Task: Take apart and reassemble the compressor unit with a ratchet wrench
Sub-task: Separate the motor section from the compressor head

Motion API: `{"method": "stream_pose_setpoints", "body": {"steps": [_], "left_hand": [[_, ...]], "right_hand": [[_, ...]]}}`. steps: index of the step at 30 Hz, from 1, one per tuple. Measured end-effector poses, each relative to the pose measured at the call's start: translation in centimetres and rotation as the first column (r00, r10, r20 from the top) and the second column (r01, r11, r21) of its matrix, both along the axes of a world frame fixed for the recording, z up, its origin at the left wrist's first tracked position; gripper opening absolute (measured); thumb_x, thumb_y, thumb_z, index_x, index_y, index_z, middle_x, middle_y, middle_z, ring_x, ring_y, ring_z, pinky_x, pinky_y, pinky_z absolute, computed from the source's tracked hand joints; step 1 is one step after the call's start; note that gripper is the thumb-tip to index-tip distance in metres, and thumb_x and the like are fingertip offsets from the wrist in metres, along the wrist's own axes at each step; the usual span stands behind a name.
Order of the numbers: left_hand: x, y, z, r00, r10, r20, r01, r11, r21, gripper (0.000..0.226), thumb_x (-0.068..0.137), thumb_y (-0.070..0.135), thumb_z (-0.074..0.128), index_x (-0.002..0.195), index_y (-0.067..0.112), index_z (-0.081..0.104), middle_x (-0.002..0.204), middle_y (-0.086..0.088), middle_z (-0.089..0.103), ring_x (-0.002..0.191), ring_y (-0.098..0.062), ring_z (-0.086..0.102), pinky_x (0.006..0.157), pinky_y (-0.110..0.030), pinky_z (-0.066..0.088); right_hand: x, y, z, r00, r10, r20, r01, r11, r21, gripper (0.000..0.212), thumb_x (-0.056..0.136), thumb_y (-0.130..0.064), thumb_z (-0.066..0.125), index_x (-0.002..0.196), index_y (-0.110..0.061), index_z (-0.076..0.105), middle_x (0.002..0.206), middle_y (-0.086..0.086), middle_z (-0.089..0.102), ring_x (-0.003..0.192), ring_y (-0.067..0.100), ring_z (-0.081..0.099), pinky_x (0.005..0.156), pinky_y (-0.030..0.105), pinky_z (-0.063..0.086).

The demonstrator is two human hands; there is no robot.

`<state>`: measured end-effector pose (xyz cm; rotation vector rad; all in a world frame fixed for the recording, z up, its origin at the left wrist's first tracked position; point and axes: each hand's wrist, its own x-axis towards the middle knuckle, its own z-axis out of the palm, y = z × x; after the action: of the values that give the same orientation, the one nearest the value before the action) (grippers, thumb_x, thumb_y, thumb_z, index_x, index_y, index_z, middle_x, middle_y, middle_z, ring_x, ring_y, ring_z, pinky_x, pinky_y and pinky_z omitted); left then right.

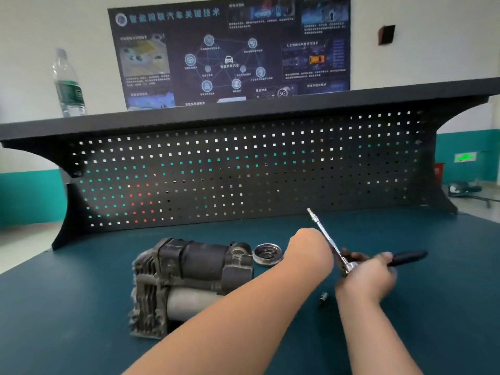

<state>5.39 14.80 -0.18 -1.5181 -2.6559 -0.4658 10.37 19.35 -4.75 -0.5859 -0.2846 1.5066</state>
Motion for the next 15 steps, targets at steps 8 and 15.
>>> {"method": "stream_pose_setpoints", "body": {"steps": [8, 15], "left_hand": [[-2.7, -17.7, 1.1, 0.936, 0.24, -0.258, 0.015, 0.704, 0.71, 0.029, 0.089, 0.026, 0.05, 0.061, 0.02, 0.043, 0.06, -0.004, 0.055, 0.063, -0.023, 0.04, 0.059, -0.032, 0.024], [-12.5, -21.4, -1.6, 0.915, 0.373, 0.154, -0.346, 0.527, 0.776, 0.03, 0.093, 0.025, 0.049, 0.12, 0.013, 0.055, 0.124, -0.005, 0.055, 0.121, -0.025, 0.04, 0.101, -0.041, 0.029]], "right_hand": [[-2.4, -4.7, -2.1, 0.707, -0.178, 0.685, -0.357, 0.746, 0.562, 0.022, 0.099, -0.022, 0.047, 0.078, -0.016, 0.04, 0.064, -0.005, 0.049, 0.052, 0.011, 0.056, 0.049, 0.025, 0.045], [-1.8, -4.7, -3.2, 0.264, -0.268, 0.927, -0.737, 0.564, 0.373, 0.025, 0.089, -0.02, 0.065, 0.07, -0.021, 0.048, 0.056, -0.008, 0.044, 0.053, 0.005, 0.035, 0.049, 0.016, 0.029]]}}
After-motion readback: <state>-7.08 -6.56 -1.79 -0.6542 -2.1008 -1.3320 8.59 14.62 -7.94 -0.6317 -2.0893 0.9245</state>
